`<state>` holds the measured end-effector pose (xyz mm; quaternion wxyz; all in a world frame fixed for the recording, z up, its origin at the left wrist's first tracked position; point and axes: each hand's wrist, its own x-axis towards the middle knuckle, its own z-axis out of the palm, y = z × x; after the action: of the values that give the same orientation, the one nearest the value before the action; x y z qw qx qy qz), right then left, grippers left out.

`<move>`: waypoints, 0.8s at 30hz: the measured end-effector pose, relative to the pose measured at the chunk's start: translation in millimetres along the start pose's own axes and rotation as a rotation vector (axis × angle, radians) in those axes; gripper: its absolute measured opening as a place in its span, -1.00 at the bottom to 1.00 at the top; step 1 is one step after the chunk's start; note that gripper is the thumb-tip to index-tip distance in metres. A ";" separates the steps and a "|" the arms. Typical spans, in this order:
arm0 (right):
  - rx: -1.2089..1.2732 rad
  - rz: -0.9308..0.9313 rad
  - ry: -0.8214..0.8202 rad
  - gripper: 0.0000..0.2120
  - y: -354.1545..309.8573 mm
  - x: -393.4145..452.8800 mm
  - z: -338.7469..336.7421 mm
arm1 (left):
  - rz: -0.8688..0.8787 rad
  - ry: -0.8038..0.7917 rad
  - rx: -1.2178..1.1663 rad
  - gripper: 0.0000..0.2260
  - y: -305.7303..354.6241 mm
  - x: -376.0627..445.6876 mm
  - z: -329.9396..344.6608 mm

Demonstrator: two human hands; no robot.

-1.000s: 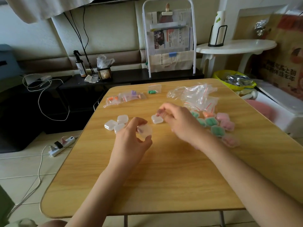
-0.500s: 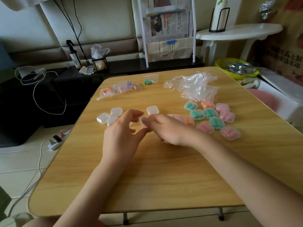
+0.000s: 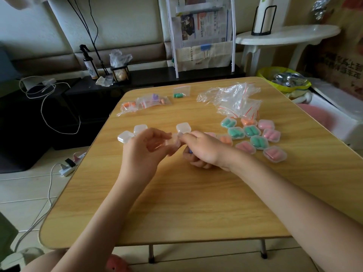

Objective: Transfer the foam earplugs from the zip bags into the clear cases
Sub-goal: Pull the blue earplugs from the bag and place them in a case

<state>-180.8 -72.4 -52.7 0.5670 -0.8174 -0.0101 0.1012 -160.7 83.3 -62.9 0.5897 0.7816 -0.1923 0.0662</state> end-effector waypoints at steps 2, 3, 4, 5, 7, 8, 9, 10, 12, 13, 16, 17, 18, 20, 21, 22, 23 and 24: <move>0.030 0.000 0.001 -0.63 0.4 0.1 0.7 | 0.011 -0.028 -0.019 -0.78 -0.6 2.0 -0.8; 0.039 -0.004 -0.002 -0.62 0.6 0.2 1.2 | 0.020 -0.034 -0.010 -0.77 -1.1 2.2 -0.6; 0.045 -0.008 -0.003 -0.63 0.7 0.5 1.9 | 0.028 -0.036 0.008 -0.76 -1.6 2.0 -0.3; 0.047 -0.011 -0.001 -0.63 1.1 0.9 2.5 | 0.035 -0.038 0.035 -0.73 -2.2 1.4 0.3; 0.032 -0.016 0.009 -0.65 1.7 1.4 3.0 | 0.068 -0.060 0.118 -0.66 -4.7 0.5 1.2; 0.023 -0.018 0.013 -0.66 2.3 1.9 3.2 | 0.104 -0.079 0.174 -0.60 -6.0 0.1 1.4; 0.017 -0.016 0.018 -0.67 2.7 2.5 3.4 | 0.151 -0.101 0.241 -0.57 -7.3 -0.1 1.5; 0.013 -0.015 0.024 -0.67 3.4 3.0 3.7 | 0.198 -0.120 0.312 -0.57 -8.4 -0.2 1.5; 0.010 -0.016 0.035 -0.68 4.1 3.3 4.0 | 0.252 -0.148 0.399 -0.64 -9.4 0.1 1.7; 0.012 -0.022 0.035 -0.68 4.2 3.3 4.4 | 0.257 -0.160 0.406 -0.68 -9.3 0.4 1.6; 0.029 -0.037 0.034 -0.69 3.8 3.2 4.4 | 0.236 -0.160 0.383 -0.75 -8.5 0.5 1.3; 0.032 -0.043 0.034 -0.69 3.1 2.9 4.6 | 0.218 -0.150 0.366 -0.76 -7.9 0.4 1.3; 0.034 -0.052 0.032 -0.68 2.8 2.7 4.5 | 0.199 -0.140 0.348 -0.76 -7.3 0.0 1.7; 0.030 -0.073 0.036 -0.68 1.9 2.3 5.1 | 0.176 -0.132 0.315 -0.77 -6.7 -1.4 2.8; 0.023 -0.080 0.041 -0.68 1.7 2.4 5.5 | 0.169 -0.130 0.303 -0.78 -6.4 -2.0 3.1; 0.013 -0.084 0.046 -0.67 1.7 2.6 5.8 | 0.166 -0.130 0.294 -0.78 -5.9 -2.4 3.4; 0.003 -0.086 0.050 -0.65 1.9 2.7 6.1 | 0.167 -0.131 0.288 -0.78 -5.2 -2.9 3.8; -0.004 -0.087 0.055 -0.64 2.2 2.6 6.2 | 0.172 -0.134 0.283 -0.79 -4.2 -3.5 4.3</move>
<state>-179.5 -67.1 -57.3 0.5693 -0.8198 -0.0304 0.0540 -162.9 81.0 -69.1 0.4518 0.8401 -0.2863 0.0904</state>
